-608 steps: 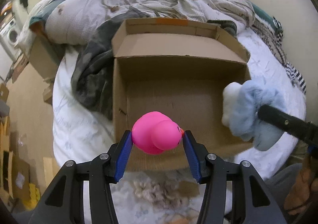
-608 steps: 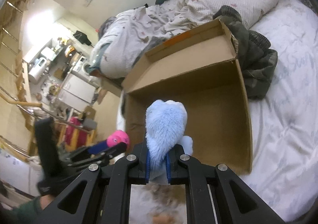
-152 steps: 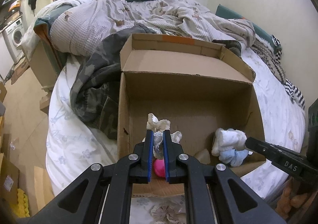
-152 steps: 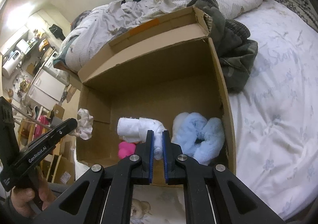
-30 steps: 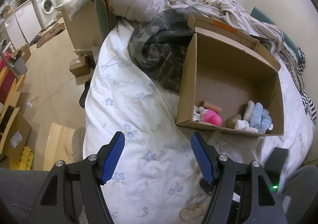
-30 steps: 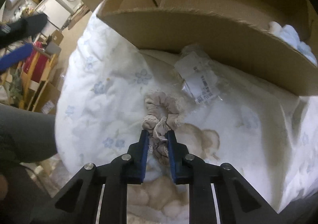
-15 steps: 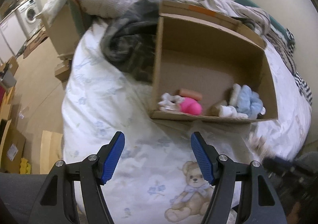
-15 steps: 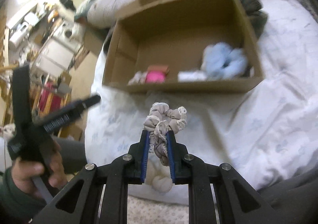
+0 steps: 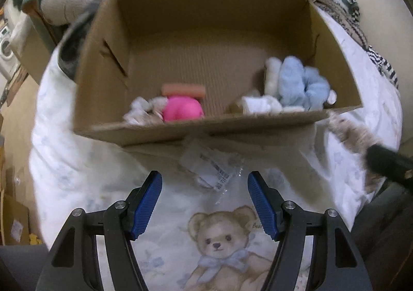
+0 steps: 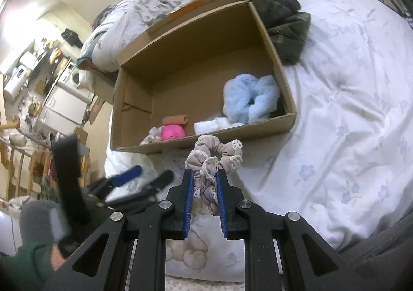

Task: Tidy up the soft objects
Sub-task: 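Grasp the brown scrunchie with the right tool while the left tool grasps the plastic bag, then carry both items over the box and open both tools to drop them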

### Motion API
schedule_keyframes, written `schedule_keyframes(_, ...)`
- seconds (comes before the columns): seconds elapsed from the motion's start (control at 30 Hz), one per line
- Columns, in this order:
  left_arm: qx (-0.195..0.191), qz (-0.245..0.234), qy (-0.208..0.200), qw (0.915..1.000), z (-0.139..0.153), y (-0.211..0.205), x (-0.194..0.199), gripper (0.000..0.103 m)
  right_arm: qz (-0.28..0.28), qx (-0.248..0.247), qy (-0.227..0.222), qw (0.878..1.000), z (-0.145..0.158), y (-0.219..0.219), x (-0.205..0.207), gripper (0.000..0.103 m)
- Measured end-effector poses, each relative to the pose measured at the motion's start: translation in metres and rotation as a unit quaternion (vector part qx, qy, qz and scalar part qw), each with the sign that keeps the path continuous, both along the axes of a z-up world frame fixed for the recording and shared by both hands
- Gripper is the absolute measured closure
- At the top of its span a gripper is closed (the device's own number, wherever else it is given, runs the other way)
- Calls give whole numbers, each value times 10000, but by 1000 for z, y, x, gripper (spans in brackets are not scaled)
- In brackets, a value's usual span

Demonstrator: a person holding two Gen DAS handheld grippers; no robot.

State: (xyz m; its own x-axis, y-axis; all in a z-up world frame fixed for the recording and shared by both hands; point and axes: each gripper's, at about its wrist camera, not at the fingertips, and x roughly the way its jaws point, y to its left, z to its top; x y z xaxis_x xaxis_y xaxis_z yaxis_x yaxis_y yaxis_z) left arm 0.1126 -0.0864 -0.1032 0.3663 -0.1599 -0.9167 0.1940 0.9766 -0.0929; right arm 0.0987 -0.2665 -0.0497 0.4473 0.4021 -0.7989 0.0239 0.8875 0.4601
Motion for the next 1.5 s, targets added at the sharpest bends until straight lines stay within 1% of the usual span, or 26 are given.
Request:
schedule_keyframes(0.07, -43, 36, 58, 10000, -8, -3, 3, 37, -50, 45, -3, 10000, -1, -3, 0, 83)
schedule_keyframes(0.17, -1, -2, 93, 10000, -15, -7, 10, 37, -42, 64, 22, 10000, -2, -2, 1, 83)
schedule_keyframes(0.27, 26, 137, 84, 9999, -19, -5, 16, 39, -54, 128, 46, 9999, -4, -4, 2, 84)
schedule_keyframes(0.3, 21, 202, 81, 9998, -20, -4, 18, 41, -65, 143, 56, 9999, -4, -5, 2, 84)
schedule_keyframes(0.33, -8, 232, 86, 9997, -21, -3, 19, 45, -69, 171, 75, 9998, -5, -5, 3, 84)
schedule_keyframes(0.37, -53, 229, 116, 9997, -22, -2, 20, 54, -69, 197, 95, 9997, -6, -6, 2, 84)
schedule_keyframes(0.4, -98, 199, 176, 9996, -24, -2, 22, 60, -68, 203, 109, 9997, -7, -5, 2, 84)
schedule_keyframes(0.43, -83, 202, 182, 9996, -26, -1, 22, 63, -64, 193, 112, 9997, -7, -5, 3, 84)
schedule_keyframes(0.47, -56, 204, 173, 9996, -27, 0, 22, 70, -55, 187, 109, 9997, -7, -4, 3, 84)
schedule_keyframes(0.53, -159, 185, 231, 9994, -28, 2, 23, 79, -30, 161, 102, 9998, -7, -2, 3, 84)
schedule_keyframes(0.57, -195, 186, 249, 9993, -27, 3, 23, 81, -17, 143, 100, 9998, -7, -1, 3, 84)
schedule_keyframes(0.87, -89, 266, 212, 9994, -12, 13, 5, 82, 0, 80, 99, 9999, -8, 4, 4, 84)
schedule_keyframes(1.0, -80, 349, 168, 9992, -1, 18, -3, 82, 75, 48, 78, 9999, -8, 10, 5, 84)
schedule_keyframes(1.07, -209, 535, 290, 9979, 7, 26, -10, 82, 109, 38, 75, 9999, -8, 12, 6, 84)
schedule_keyframes(1.1, -272, 587, 287, 9975, 12, 31, -13, 82, 120, 33, 75, 9999, -8, 13, 6, 84)
schedule_keyframes(1.17, -275, 684, 161, 9972, 26, 38, -17, 82, 137, 50, 49, 9999, -7, 14, 5, 84)
schedule_keyframes(1.33, -308, 852, -302, 9954, 69, 52, -34, 82, 144, 106, -72, 9998, 1, 15, 2, 83)
schedule_keyframes(1.5, -261, 823, -645, 9942, 103, 57, -30, 82, 166, 172, -238, 9994, 14, 15, 1, 84)
